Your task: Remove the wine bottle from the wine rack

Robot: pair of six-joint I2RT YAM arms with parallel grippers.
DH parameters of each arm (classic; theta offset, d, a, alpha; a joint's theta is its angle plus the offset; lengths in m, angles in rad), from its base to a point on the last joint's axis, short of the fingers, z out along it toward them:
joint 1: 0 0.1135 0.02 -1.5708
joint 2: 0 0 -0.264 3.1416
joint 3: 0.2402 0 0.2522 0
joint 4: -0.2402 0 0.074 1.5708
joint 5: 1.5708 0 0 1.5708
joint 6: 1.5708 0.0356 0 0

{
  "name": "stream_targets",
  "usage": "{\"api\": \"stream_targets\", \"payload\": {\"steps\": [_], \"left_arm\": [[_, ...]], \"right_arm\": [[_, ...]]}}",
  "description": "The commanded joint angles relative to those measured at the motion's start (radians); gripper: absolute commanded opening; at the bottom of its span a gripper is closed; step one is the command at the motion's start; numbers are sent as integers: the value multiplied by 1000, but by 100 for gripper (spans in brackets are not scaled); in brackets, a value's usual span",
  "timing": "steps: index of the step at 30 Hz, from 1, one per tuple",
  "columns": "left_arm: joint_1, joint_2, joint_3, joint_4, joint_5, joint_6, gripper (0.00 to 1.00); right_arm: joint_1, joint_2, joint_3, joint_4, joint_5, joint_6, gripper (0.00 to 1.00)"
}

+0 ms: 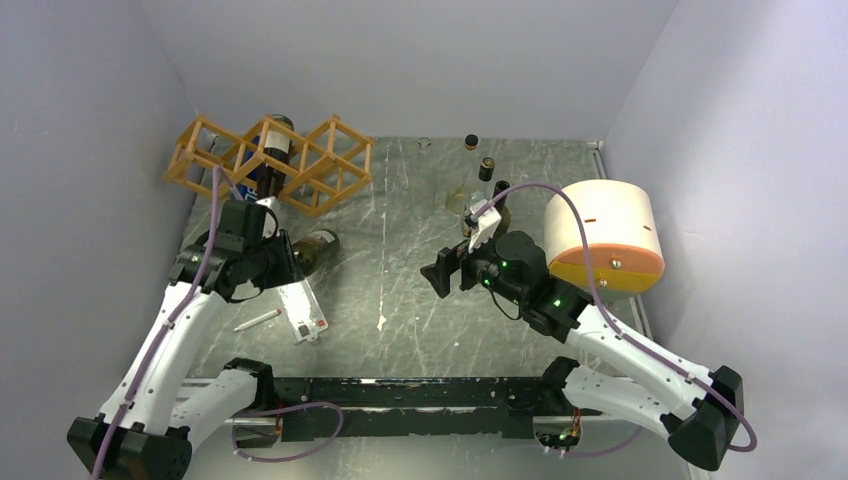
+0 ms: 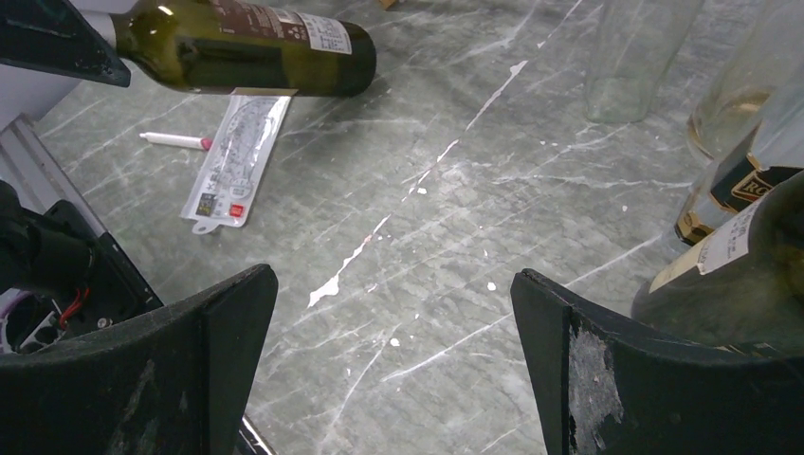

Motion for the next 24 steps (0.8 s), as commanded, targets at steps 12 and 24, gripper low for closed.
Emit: {"api": "stream_targets", "payload": {"steps": [12, 24], "left_arm": [[-64, 0, 158, -71, 250, 84, 7], [-216, 74, 263, -109, 170, 165, 7]], "right_arm": [[215, 123, 11, 217, -44, -101, 100], [264, 421, 245, 332, -272, -402, 100]]}}
